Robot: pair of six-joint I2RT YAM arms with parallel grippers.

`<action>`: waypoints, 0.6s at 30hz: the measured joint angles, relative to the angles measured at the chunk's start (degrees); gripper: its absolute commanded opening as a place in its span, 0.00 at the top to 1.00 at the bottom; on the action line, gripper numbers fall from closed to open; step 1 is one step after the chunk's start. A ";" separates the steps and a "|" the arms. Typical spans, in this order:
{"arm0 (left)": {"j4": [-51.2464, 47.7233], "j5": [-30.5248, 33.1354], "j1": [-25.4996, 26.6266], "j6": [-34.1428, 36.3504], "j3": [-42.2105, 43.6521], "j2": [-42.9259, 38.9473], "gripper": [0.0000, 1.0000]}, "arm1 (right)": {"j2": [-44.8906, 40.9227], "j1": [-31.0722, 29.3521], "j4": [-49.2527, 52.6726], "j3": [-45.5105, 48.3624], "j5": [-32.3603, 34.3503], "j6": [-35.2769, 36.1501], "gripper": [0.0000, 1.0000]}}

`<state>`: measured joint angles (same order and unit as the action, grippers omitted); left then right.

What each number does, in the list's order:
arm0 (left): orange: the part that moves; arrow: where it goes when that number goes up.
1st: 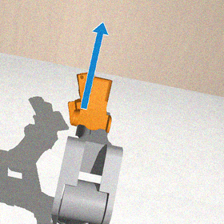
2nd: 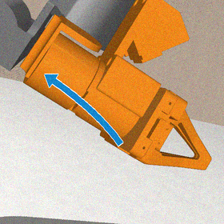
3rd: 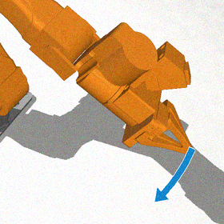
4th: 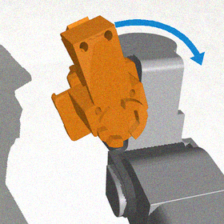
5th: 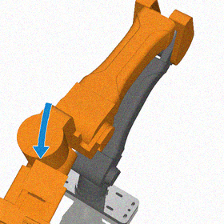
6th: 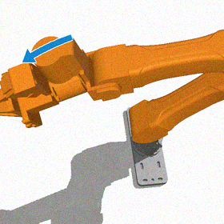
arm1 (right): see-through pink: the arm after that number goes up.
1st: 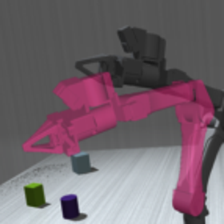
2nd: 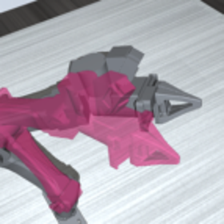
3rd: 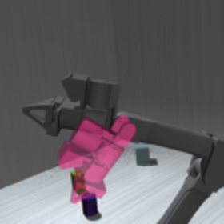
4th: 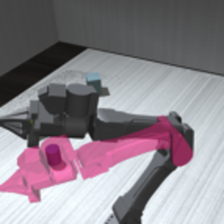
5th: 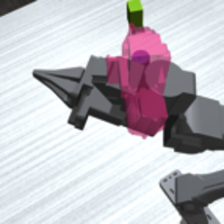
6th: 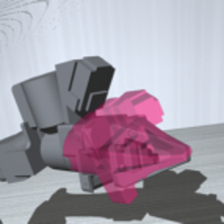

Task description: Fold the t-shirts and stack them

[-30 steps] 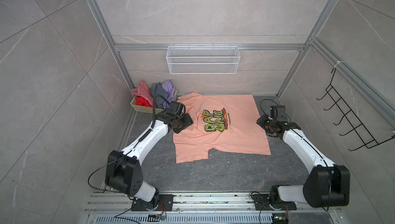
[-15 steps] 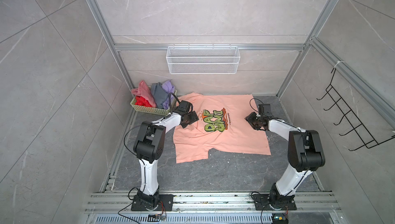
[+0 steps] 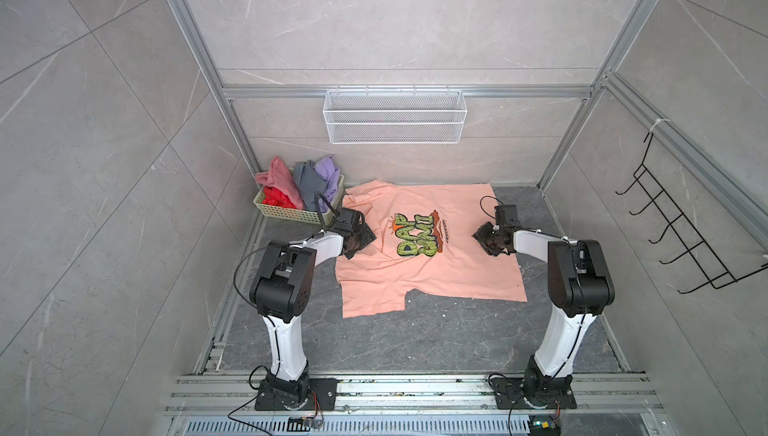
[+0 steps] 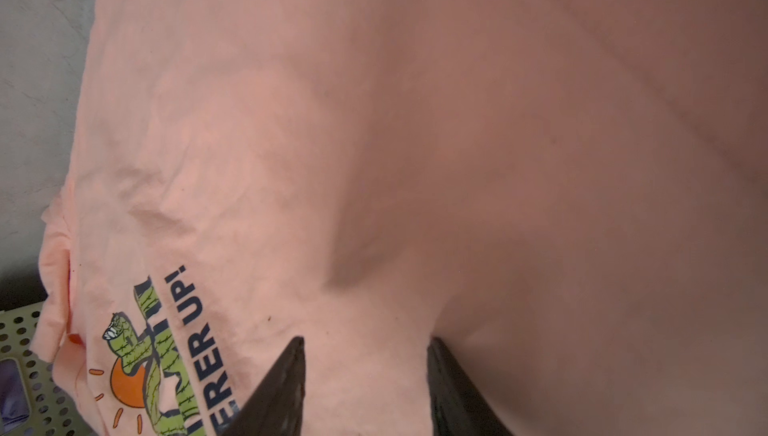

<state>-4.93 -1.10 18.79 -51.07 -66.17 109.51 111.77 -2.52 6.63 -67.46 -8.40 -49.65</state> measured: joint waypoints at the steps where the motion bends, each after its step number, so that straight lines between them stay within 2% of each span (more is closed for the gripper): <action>1: 0.17 0.33 -0.09 -0.55 2.29 -1.68 0.20 | 0.04 -0.04 0.52 -0.20 0.28 0.09 0.50; 7: 0.09 -0.46 -0.20 -3.39 17.11 -14.23 0.20 | 0.04 0.04 2.12 -0.61 1.27 0.50 0.50; 11: -3.43 -3.17 -0.20 -3.89 22.34 -20.85 0.20 | 0.02 0.22 2.34 -0.79 0.52 1.49 0.51; 14: -8.37 -4.31 -0.17 -2.75 20.41 -22.21 0.20 | -0.07 0.42 4.07 -1.42 -0.02 2.14 0.51; 18: -13.77 -5.33 -0.17 1.03 8.83 -19.34 0.20 | -0.74 0.57 7.06 -2.29 -0.20 3.06 0.51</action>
<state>-18.70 -6.44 18.61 -50.04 -57.34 90.17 111.02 -1.96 13.69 -69.76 -8.60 -46.59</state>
